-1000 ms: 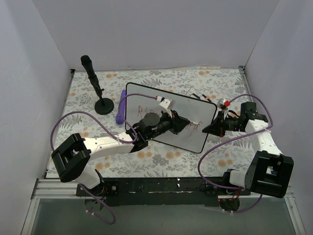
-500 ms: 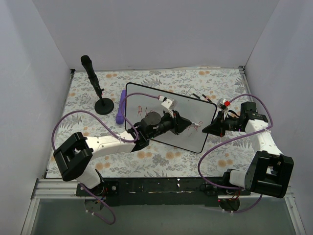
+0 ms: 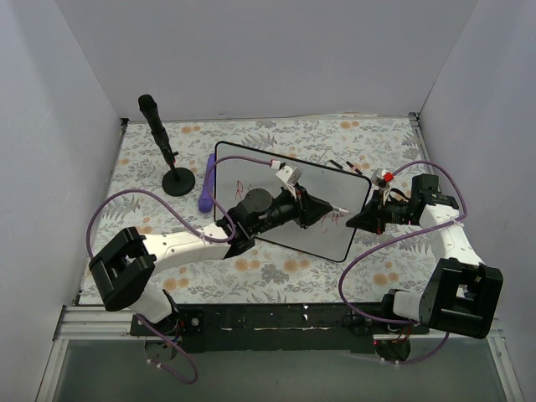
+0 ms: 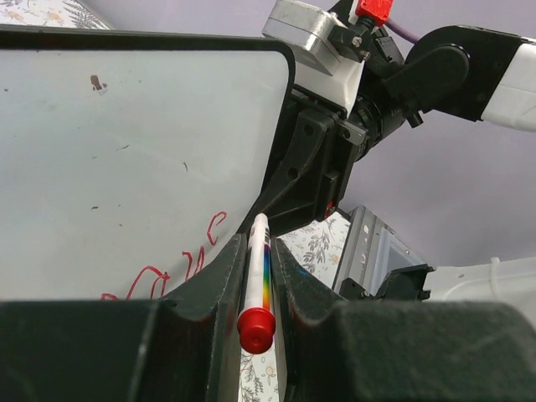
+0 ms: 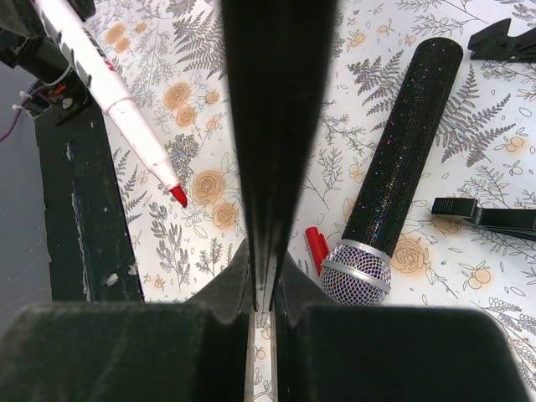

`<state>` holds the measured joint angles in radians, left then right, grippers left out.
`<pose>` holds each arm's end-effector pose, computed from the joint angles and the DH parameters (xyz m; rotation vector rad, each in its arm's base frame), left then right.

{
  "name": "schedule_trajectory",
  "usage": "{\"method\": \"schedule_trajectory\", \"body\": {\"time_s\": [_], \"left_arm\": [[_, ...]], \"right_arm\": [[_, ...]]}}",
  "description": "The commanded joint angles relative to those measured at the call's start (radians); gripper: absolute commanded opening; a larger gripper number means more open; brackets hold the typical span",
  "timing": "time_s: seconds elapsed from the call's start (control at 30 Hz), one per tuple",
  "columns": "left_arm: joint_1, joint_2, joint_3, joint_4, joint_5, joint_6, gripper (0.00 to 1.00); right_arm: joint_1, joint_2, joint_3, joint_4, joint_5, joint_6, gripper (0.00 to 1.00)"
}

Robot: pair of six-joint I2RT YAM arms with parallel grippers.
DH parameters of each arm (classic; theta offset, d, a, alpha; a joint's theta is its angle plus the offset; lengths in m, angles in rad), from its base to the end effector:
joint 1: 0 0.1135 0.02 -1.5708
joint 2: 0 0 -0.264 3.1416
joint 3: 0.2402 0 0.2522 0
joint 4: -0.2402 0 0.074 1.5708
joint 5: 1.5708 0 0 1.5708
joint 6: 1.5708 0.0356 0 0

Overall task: Write a sentence on the whiteboard
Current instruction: Write with the whiteboard marker without the cap on the whiteboard.

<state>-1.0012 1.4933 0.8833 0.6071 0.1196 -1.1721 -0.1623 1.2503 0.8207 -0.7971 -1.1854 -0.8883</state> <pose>0.1820 -0.2920 0.2852 -0.0487 1.8879 -1.7162 0.2165 -0.0020 0.2343 -0.9607 1.8477 1.0250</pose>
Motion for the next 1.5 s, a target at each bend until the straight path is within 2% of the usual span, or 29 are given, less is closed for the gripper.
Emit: {"method": "schedule_trajectory", "body": {"time_s": [0.0, 0.8, 1.47], "left_arm": [[0.006, 0.015, 0.057, 0.014, 0.006, 0.005, 0.00], [0.012, 0.062, 0.063, -0.017, -0.084, 0.038, 0.00], [0.010, 0.050, 0.005, -0.052, -0.070, 0.028, 0.00]], "right_arm": [[0.010, -0.015, 0.003, 0.006, 0.036, -0.024, 0.01], [0.009, -0.014, 0.006, 0.006, 0.035, -0.024, 0.01], [0.009, -0.014, 0.005, 0.004, 0.035, -0.024, 0.01]]}}
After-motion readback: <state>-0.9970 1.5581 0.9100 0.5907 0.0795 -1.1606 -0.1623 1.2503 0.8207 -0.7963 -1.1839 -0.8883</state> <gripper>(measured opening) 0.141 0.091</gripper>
